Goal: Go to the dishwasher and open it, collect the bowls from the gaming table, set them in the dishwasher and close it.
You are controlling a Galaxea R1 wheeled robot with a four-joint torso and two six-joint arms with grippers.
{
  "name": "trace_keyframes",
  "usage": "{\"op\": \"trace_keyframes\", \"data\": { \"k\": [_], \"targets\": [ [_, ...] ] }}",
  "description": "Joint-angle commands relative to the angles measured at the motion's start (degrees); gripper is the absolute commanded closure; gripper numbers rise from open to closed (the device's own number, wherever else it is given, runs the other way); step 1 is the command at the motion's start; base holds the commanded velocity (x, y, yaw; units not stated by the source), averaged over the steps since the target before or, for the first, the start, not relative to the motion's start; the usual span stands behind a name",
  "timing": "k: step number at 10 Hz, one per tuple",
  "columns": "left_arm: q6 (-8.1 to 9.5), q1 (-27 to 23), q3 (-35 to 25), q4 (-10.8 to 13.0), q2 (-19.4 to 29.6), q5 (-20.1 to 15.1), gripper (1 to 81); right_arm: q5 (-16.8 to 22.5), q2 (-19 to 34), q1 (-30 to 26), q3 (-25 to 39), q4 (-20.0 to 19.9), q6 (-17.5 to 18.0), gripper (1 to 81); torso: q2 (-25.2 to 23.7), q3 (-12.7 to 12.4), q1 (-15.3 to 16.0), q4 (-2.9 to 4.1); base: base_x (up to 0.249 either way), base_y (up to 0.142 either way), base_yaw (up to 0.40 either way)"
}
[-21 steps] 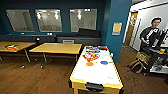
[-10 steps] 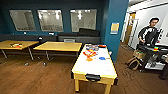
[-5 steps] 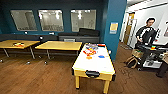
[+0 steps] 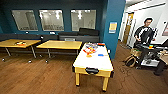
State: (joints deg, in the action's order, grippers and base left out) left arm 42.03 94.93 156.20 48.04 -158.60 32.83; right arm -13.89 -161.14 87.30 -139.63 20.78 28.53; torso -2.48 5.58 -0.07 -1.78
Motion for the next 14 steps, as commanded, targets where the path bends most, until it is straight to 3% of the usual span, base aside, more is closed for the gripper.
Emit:
{"op": "trace_keyframes", "data": {
  "k": [1, 6, 11, 13, 14],
  "targets": [
    [-0.2, -1.71, 0.34, 0.65, 1.18, -0.57, 81.1, 1.66, 0.88, -2.6, 0.34, 1.1, 0.04, 81.1, 0.0, 0.0, 0.07, 0.0, -0.11, 0.0, 0.0],
    [-0.11, -1.63, 0.43, 0.03, -0.49, -1.36, 81.1, 3.3, -3.5, -1.81, -4.03, 1.1, -0.05, 81.1, -0.05, -0.02, 0.08, 0.0, 0.0, 0.0, 0.0],
    [0.95, -1.45, 0.43, -0.67, 1.44, -1.63, 81.1, 5.1, -7.21, -2.08, -7.66, 1.19, -0.4, 81.1, -0.07, -0.02, 0.08, 0.0, 0.0, 0.0, 0.0],
    [0.77, -1.72, 0.43, -0.58, -0.05, -5.67, 81.1, 5.54, -7.82, -1.9, -8.63, 1.1, -0.58, 81.1, -0.07, -0.02, 0.08, 0.0, 0.0, 0.0, 0.0],
    [0.77, -1.63, 0.43, -0.58, 0.12, -5.24, 81.1, 5.54, -7.82, -1.9, -8.89, 1.01, -0.49, 81.1, -0.07, -0.02, 0.08, 0.0, 0.0, 0.0, 0.0]
  ]
}}
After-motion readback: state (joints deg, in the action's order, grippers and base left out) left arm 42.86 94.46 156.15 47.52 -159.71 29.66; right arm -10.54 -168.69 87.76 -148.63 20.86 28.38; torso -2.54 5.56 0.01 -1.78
